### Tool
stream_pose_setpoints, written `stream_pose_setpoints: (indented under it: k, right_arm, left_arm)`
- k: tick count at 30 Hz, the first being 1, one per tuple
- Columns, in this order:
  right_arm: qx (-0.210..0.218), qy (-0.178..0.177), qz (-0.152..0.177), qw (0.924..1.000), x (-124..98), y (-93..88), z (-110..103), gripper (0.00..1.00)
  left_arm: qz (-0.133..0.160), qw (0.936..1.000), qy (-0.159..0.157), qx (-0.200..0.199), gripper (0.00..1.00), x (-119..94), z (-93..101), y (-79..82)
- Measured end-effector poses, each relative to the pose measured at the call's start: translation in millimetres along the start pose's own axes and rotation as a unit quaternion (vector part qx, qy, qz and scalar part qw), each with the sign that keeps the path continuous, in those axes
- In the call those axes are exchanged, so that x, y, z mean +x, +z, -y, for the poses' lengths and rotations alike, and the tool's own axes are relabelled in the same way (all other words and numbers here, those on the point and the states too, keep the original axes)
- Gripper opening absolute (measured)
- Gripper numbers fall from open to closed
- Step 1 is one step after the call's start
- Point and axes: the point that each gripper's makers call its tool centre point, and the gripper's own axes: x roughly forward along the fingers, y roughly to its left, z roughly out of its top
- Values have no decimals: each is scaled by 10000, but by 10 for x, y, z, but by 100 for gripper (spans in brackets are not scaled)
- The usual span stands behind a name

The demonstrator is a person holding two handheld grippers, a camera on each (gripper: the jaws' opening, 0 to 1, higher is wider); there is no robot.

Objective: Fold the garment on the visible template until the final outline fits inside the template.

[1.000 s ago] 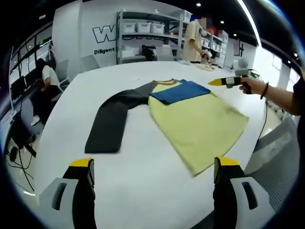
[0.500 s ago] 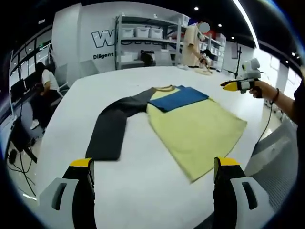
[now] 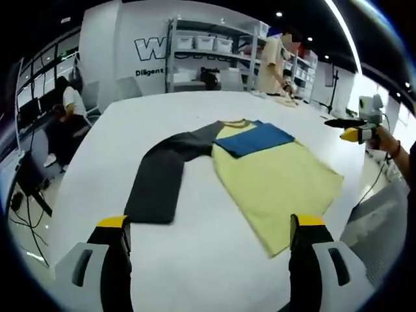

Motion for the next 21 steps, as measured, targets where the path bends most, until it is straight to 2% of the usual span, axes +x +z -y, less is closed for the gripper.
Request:
stream_pose_setpoints:
  k: [6, 10, 13, 14, 21]
  right_arm:
    - [-31, 221, -49, 9997, -52, -70, -130, 99]
    - [-10, 278, -71, 9996, -91, -95, -202, 99]
    - [5, 347, -94, 9994, -126, -117, -257, 99]
    - [18, 362, -82, 9993, -138, -123, -267, 99]
    - [25, 403, -180, 9990, -175, -183, -317, 99]
  left_arm:
    - [12, 9999, 95, -130, 94, 37, -142, 37]
    - [-79, 9996, 187, -212, 93, 85, -269, 25]
    - [-174, 9988, 208, -416, 89, 106, -356, -6]
    - [-327, 9977, 283, -528, 88, 108, -422, -59]
    - [-435, 9965, 409, -586, 84, 208, -619, -98]
